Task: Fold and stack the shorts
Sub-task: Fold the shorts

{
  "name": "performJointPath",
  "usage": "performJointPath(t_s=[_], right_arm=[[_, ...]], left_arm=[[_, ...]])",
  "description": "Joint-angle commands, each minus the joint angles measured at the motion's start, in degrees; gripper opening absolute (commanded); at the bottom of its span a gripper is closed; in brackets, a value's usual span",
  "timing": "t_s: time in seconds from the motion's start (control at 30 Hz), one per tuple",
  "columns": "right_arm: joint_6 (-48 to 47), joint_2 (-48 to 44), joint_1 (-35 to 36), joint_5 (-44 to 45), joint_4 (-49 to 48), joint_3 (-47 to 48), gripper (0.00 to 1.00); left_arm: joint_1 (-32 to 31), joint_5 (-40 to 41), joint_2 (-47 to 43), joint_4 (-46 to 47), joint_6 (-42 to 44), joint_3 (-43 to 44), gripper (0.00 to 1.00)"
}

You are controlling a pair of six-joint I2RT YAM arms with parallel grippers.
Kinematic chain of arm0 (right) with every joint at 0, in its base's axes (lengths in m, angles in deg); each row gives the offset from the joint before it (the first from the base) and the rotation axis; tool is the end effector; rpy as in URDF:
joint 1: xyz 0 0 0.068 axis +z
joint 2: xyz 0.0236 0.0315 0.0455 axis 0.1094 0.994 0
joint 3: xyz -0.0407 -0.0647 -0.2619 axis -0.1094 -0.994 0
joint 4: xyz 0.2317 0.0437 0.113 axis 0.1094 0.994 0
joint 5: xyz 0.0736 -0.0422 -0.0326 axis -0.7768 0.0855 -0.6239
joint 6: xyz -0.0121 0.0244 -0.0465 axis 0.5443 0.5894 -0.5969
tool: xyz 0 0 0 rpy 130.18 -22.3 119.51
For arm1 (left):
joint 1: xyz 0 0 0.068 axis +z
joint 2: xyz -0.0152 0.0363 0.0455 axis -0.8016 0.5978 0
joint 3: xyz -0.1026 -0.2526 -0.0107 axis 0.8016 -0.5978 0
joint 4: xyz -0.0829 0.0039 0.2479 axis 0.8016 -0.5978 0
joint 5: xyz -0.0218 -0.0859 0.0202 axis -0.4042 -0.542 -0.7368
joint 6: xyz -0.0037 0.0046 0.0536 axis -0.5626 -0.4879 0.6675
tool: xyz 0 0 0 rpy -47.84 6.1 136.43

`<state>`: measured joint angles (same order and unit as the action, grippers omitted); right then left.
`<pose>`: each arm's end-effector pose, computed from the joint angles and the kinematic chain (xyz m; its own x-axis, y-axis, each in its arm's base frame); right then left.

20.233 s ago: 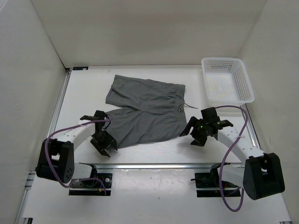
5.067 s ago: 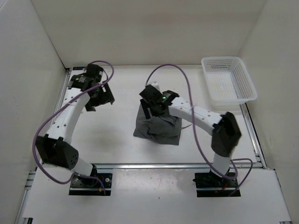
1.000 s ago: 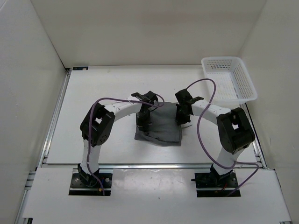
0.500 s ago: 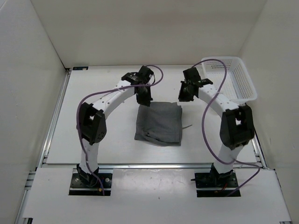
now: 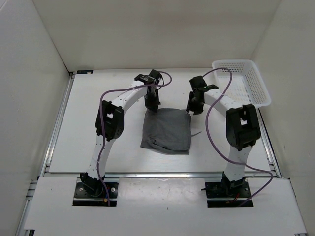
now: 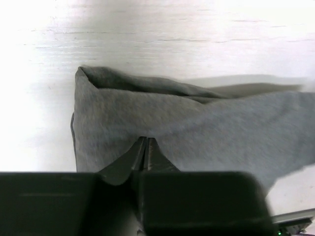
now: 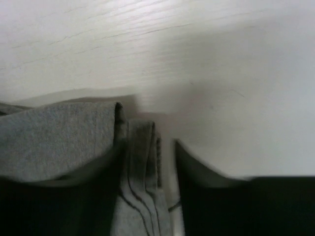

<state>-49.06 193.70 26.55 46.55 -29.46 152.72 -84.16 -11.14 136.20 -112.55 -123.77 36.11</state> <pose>0.3846 0.1378 0.2001 -0.8712 0.2114 -0.4430 0.1636 0.9760 0.1440 0.4142 -0.2490 0.2002 -0.9790 -0.0639 -0.1938 -0.0306 0.9849 -0.1702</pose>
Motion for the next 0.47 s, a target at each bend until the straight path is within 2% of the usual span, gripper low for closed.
performJointPath(t_s=[0.0, 0.07, 0.1, 0.13, 0.17, 0.2, 0.23, 0.3, 0.43], right_arm=[[2.11, -10.64, -0.06, 8.57, 3.88, 3.66, 0.60], [2.91, -14.08, -0.06, 13.05, 5.29, 2.44, 0.75], [3.44, -17.67, -0.06, 14.38, 5.81, 1.56, 0.84], [3.44, -19.71, -0.06, 15.61, 5.82, 0.50, 0.87], [3.44, -21.55, -0.06, 16.84, 5.82, -1.51, 0.90], [3.44, -25.31, -0.06, 18.07, 6.60, -2.40, 0.93], [3.44, -27.18, -0.06, 19.30, 6.61, -3.45, 0.95], [2.83, -32.02, -0.06, 22.82, 7.31, -6.34, 0.97], [2.30, -34.76, -1.81, 27.04, 11.96, -9.08, 0.98]], left_arm=[[-0.33, 2.67, -6.07, -3.98, 1.45, 5.65, 0.18], [-0.33, 2.68, -8.36, -6.00, 2.07, 8.55, 0.33], [-0.33, 2.68, -11.25, -6.01, 2.07, 8.56, 0.58], [-0.33, 2.68, -12.93, -6.62, 2.68, 9.08, 0.72], [-0.33, 3.20, -14.86, -6.62, 2.69, 8.30, 0.80], [-0.33, 3.21, -18.71, -6.62, 2.69, 7.51, 0.82], [-0.33, 3.21, -20.66, -6.62, 2.69, 6.72, 0.89], [0.98, 3.82, -24.18, -6.62, 2.69, 5.57, 0.90], [1.61, 6.45, -34.36, -6.01, 1.63, 1.98, 0.90]])
